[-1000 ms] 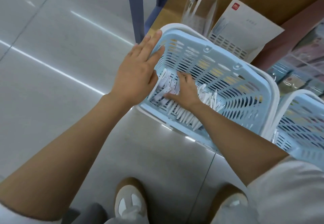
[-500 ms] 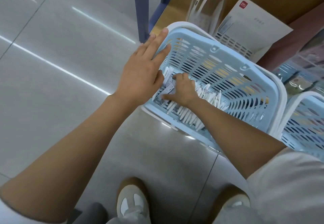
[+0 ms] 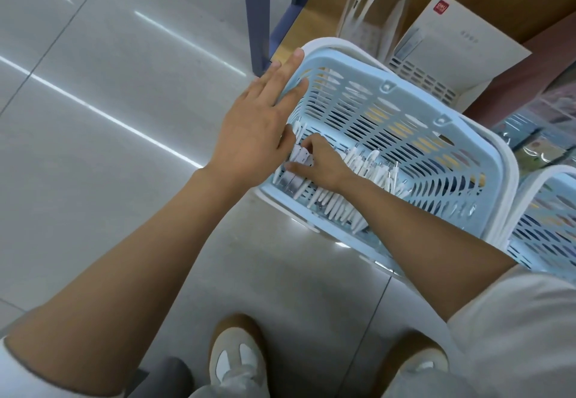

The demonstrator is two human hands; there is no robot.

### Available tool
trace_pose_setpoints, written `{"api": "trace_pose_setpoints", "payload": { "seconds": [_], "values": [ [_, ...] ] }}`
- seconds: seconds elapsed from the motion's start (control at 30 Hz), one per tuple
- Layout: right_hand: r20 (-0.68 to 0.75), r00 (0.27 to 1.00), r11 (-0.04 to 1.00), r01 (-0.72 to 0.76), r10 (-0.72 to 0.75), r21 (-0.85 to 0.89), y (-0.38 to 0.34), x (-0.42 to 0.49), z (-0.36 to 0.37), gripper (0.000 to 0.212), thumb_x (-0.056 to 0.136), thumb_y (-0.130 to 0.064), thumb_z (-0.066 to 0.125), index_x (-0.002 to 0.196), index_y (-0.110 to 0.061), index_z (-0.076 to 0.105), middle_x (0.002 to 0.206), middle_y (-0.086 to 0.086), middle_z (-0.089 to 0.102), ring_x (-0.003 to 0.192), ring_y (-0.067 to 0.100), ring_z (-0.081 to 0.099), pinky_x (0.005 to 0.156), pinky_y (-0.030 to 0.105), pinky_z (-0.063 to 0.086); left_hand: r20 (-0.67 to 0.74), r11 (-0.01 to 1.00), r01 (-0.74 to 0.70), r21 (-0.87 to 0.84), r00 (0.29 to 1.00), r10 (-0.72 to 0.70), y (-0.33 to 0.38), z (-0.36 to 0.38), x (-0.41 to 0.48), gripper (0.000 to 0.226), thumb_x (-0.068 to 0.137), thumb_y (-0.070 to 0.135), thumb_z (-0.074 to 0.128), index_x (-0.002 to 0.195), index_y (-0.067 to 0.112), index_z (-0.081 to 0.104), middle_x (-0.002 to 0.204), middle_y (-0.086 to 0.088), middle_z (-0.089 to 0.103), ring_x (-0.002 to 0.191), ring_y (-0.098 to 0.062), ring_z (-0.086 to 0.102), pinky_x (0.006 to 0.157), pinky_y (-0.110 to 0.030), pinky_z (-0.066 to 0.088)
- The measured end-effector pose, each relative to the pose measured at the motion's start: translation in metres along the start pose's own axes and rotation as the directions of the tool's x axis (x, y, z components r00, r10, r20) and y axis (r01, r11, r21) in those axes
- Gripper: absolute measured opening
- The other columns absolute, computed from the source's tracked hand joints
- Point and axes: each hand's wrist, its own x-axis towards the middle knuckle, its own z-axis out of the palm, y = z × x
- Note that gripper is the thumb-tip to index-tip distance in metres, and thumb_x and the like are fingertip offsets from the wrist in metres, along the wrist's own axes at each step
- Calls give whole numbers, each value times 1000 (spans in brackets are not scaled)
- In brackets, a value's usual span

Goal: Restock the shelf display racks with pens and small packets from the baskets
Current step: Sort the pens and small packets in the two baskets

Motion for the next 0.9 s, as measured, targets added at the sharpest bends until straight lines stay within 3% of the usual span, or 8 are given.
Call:
{"api": "trace_pose_setpoints", "payload": {
  "seconds": [0.13, 0.2, 0.33, 0.47, 0.63, 0.77, 0.83, 0.9],
  "values": [
    [94, 996, 1000, 7, -6, -3, -3, 8, 3, 50, 90, -49, 56, 125, -16, 45, 96, 0, 55, 85, 18, 53, 75, 34, 44, 7, 1000, 4, 9, 1000, -4, 0, -1, 0, 60, 91, 13, 61, 147, 13, 39, 161, -4, 19, 145, -30, 27, 111, -47, 37],
    [91, 996, 1000, 12, -13, 11, -3, 7, 5, 49, 92, -49, 53, 129, -17, 46, 89, 0, 56, 77, 17, 54, 70, 34, 43, 13, 1000, 8, 12, 1000, -9, 1, -1, 0, 62, 91, 14, 62, 148, 14, 38, 161, -3, 19, 145, -30, 27, 111, -46, 36],
    [64, 996, 994, 57, -63, 95, -3, -1, 0, 44, 91, -45, 58, 117, -10, 57, 90, 9, 62, 76, 22, 55, 73, 38, 45, 19, 1000, 21, 20, 1000, -21, 1, -1, 1, 62, 92, 16, 61, 149, 16, 37, 162, -1, 17, 146, -29, 25, 112, -44, 32],
    [-18, 1000, 961, -1, 6, 278, -8, -13, -20, 26, 91, -39, 61, 96, -13, 55, 60, 1, 47, 56, 18, 52, 53, 29, 43, 44, 999, 9, 40, 999, -11, 0, -2, 2, 63, 92, 18, 59, 150, 18, 34, 163, 0, 14, 145, -28, 26, 112, -45, 35],
    [-54, 998, 905, 2, 24, 425, -15, -49, -67, 17, 92, -30, 62, 85, -19, 51, 53, -11, 49, 50, 15, 54, 42, 21, 37, 94, 994, 9, 111, 995, -19, 3, -6, 1, 60, 93, 16, 59, 148, 15, 36, 163, -3, 14, 144, -33, 27, 111, -48, 35],
    [-127, 992, 860, 86, -25, 503, -17, -95, -128, 22, 92, -20, 63, 90, -1, 53, 46, -9, 42, 40, 9, 49, 37, 22, 31, -33, 988, 3, 157, 999, 2, 33, -16, 19, 49, 89, 8, 55, 137, 4, 48, 153, -25, 30, 138, -46, 31, 111, -57, 30],
    [-190, 981, 833, 128, -28, 539, -10, -124, -164, 22, 93, -18, 61, 97, 3, 56, 50, -1, 46, 36, 7, 44, 35, 20, 30, -98, 995, -20, 100, 995, 30, 68, -18, 35, 45, 88, 9, 50, 133, 2, 50, 149, -27, 35, 133, -46, 37, 107, -54, 34],
    [-250, 968, 803, 152, -4, 577, 8, -158, -197, 15, 95, -15, 57, 89, -2, 57, 48, -3, 48, 35, 6, 38, 35, 18, 27, -106, 994, -110, 25, 988, 112, 112, -9, 46, 43, 88, 11, 48, 129, 2, 53, 144, -25, 42, 128, -43, 42, 103, -50, 37]
  ]
}}
